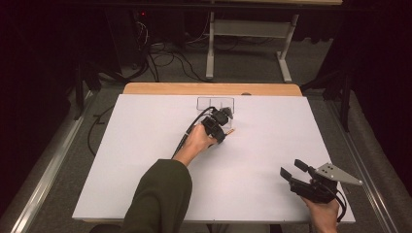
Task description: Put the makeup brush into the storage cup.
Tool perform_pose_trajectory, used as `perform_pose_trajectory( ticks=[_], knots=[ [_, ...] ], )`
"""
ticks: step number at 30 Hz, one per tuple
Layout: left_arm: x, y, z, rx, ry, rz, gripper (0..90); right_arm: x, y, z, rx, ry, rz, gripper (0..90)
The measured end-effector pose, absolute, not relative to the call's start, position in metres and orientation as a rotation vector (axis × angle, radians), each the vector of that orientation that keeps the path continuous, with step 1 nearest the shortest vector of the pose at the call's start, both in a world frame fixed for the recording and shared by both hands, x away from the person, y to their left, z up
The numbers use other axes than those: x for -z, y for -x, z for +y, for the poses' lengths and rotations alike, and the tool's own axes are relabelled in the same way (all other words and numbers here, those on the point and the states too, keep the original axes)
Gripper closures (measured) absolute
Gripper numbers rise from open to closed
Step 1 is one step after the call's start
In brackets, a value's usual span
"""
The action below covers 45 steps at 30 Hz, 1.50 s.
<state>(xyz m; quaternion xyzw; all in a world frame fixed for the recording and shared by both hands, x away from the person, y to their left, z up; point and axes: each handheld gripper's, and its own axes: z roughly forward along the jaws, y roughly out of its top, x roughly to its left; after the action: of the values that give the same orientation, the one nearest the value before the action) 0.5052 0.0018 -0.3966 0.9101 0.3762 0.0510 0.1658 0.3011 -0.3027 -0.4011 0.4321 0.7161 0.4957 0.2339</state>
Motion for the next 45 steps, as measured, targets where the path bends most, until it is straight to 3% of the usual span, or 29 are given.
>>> perform_pose_trajectory(
  ticks=[16, 45],
  knots=[
    [0.3958, -0.5043, 0.0008, -0.147, -2.653, 1.006, 82.4, 0.4014, -0.3011, -0.3022, -1.352, -1.182, 1.971, 35.7],
    [0.3949, -0.5033, 0.001, -0.175, -2.681, 0.952, 83.4, 0.4017, -0.3014, -0.3008, -1.356, -1.187, 1.975, 35.9]
  ],
)
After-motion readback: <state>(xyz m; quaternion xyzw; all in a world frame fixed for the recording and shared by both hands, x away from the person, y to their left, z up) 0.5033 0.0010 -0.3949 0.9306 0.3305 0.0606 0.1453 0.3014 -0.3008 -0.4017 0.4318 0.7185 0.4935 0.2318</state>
